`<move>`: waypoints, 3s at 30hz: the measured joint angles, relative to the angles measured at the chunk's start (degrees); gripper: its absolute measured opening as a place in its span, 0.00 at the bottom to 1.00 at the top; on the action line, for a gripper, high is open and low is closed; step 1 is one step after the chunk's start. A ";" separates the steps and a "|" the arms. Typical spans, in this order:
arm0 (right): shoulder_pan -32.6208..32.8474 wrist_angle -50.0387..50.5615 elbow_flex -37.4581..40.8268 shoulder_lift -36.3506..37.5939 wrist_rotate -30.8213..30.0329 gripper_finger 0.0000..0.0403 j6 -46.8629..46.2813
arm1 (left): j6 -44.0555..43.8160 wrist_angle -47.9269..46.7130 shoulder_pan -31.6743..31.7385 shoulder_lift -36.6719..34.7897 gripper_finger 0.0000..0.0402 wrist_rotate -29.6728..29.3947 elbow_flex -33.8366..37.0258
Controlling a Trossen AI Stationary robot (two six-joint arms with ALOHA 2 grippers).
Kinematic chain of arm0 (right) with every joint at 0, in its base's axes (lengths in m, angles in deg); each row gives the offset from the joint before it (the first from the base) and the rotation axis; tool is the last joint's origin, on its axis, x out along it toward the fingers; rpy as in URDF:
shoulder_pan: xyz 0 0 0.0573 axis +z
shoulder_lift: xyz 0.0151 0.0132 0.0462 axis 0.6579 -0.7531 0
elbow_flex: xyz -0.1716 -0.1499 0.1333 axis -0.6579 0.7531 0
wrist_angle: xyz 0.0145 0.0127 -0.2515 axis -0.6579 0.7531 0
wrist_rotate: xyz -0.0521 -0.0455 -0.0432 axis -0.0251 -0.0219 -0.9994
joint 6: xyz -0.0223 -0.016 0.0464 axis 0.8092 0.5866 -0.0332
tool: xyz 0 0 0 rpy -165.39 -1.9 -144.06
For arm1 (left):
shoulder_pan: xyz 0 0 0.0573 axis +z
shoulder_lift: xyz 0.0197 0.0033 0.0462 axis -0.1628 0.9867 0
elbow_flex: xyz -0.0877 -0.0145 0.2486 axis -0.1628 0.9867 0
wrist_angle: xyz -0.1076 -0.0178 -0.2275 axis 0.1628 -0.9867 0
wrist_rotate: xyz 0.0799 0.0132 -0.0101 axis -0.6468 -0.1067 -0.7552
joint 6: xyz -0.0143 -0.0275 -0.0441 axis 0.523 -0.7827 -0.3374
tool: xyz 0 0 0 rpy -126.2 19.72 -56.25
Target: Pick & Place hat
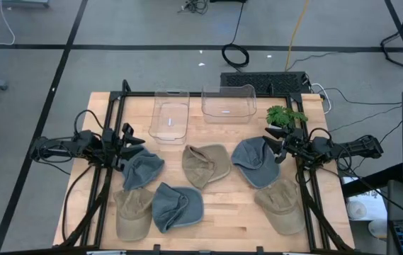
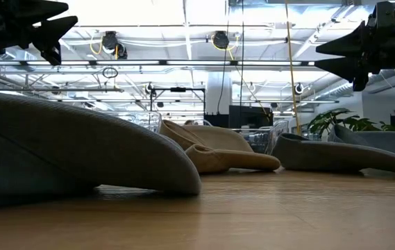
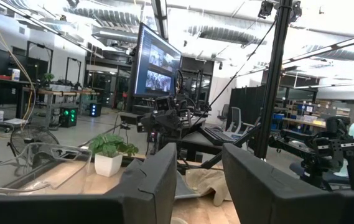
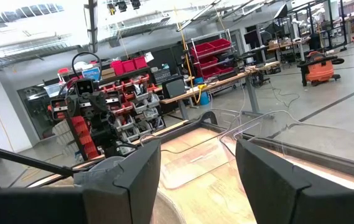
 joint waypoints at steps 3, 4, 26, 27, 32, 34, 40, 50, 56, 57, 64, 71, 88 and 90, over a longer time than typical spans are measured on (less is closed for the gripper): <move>0.00 -0.01 -0.01 -0.01 0.00 0.49 0.01 | -0.01 0.02 -0.02 0.01 0.36 -0.01 -0.01; 0.01 0.00 0.00 0.00 0.00 0.49 0.00 | 0.00 0.00 0.00 -0.01 0.36 0.00 0.00; 0.01 -0.01 -0.01 0.00 0.00 0.49 0.00 | -0.01 0.00 -0.01 -0.01 0.37 0.00 0.00; 0.02 0.01 0.01 -0.01 0.00 0.49 -0.01 | 0.01 0.00 -0.02 0.00 0.37 0.01 0.01; 0.02 0.01 -0.01 0.01 0.00 0.49 -0.01 | 0.01 0.00 0.00 0.01 0.35 0.01 -0.01; 0.02 -0.01 -0.01 0.01 0.00 0.49 -0.01 | -0.01 0.00 -0.02 0.01 0.34 -0.01 0.01; 0.00 -0.01 0.00 0.00 0.00 0.49 -0.01 | 0.01 0.00 0.00 0.01 0.35 -0.01 0.01; 0.02 0.01 0.01 -0.01 0.00 0.49 0.01 | 0.01 0.00 0.00 -0.01 0.36 -0.01 0.01; 0.02 -0.01 0.01 -0.01 0.00 0.49 -0.01 | 0.01 0.00 0.00 0.01 0.34 -0.01 -0.01; 0.00 -0.01 0.00 -0.01 0.00 0.49 -0.01 | 0.01 0.00 -0.01 0.01 0.34 -0.01 -0.01; 0.00 -0.01 -0.01 -0.01 0.00 0.49 -0.01 | 0.01 0.00 -0.01 0.01 0.37 0.00 0.01; 0.02 -0.27 0.01 -0.01 0.00 0.49 0.00 | 0.01 0.00 -0.02 0.01 0.35 -0.01 -0.01; 0.02 -0.01 -0.01 -0.01 0.00 0.49 -0.01 | 0.01 0.00 -0.02 0.01 0.36 -0.01 -0.01; 0.00 -0.01 0.01 -0.01 0.00 0.49 0.01 | 0.01 0.00 0.00 0.01 0.35 -0.01 0.01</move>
